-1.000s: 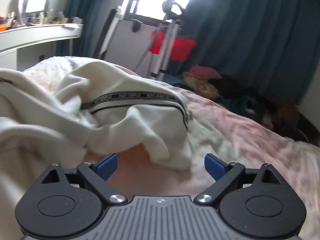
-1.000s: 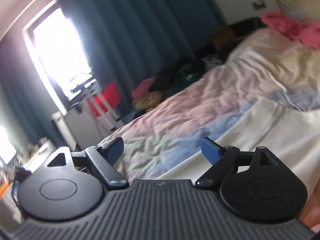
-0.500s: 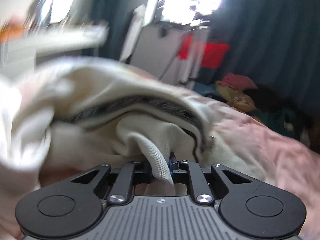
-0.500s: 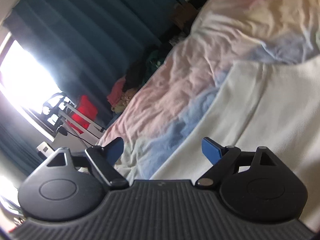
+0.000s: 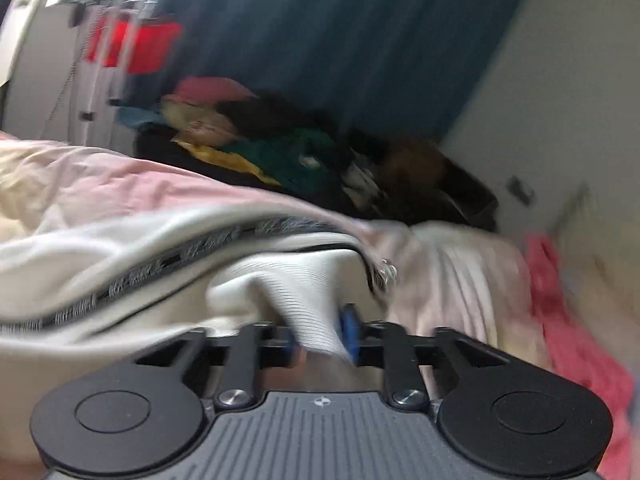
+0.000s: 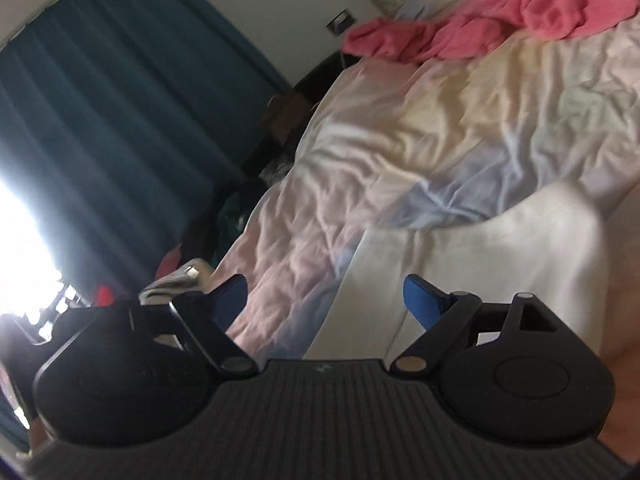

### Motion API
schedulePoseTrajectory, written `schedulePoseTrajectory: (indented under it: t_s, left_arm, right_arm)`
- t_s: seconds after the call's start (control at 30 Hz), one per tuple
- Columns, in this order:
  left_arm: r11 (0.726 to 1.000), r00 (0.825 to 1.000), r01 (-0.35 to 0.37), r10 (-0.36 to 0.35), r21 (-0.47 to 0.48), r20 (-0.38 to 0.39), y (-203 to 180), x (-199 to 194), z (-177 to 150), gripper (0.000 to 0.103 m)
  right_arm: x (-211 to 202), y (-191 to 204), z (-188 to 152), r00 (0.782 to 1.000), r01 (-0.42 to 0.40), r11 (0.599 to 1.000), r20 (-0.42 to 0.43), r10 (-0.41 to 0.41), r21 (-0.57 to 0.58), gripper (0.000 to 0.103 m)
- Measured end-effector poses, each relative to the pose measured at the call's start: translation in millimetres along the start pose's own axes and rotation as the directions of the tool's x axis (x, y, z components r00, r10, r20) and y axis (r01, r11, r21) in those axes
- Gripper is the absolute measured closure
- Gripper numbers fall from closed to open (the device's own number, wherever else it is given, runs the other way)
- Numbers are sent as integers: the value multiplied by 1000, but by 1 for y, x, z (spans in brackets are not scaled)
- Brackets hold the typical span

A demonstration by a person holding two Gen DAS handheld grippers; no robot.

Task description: Fold clothes

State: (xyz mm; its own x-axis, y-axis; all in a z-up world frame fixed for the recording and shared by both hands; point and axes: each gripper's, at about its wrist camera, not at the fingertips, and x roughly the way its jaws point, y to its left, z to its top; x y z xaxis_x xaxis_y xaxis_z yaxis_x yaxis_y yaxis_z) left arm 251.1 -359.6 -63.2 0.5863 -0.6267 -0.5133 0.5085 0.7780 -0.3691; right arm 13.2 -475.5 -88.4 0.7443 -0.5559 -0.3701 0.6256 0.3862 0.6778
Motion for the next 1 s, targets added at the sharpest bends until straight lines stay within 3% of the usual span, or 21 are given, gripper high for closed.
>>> schedulePoseTrajectory:
  t_s: [0.1,0.17,0.3,0.4,0.47,0.73,0.8,0.87,0.93,1.0]
  left_arm:
    - [999,999,-18,19,37,-39,6,-13,-11,42]
    - [998,998,-49,51,44,-45,17,-42,-12,35]
    - [992,993,-108,111,66,-35,44,-115,-9,32]
    - [974,976,-218,218,61,11,43,-175,10,30]
    - [979,978,-204,203,19,54,46,-210,15,23]
    - [975,979,-194,200,-112,46,111,-269,-18,22]
    - [971,979,-191,199,-145,45,127,-284,-26,22]
    - [966,979,-187,198,-177,43,144,-299,-35,22]
    - [960,980,-184,197,-210,41,160,-314,-43,22]
    - [953,980,-180,195,-242,39,176,-328,-51,14]
  right_arm:
    - [-3,-1,0,1000,0,1000,0,0,12,15]
    - [-8,2,-5,1000,-4,1000,-16,4,7,15]
    - [-16,16,-13,995,-85,994,-58,81,-68,15]
    - [-10,29,-21,985,-142,975,-123,122,-170,16]
    - [-5,37,-26,971,-171,964,-201,129,-206,16]
    - [-37,56,-34,892,-189,979,-431,138,-76,16]
    - [-53,73,-36,894,-142,987,-439,93,-81,15]
    - [-51,100,-32,857,-139,990,-501,119,-2,16]
    - [-34,120,-24,802,-93,989,-580,145,118,17]
    - [-29,135,-10,838,-18,989,-537,96,149,17]
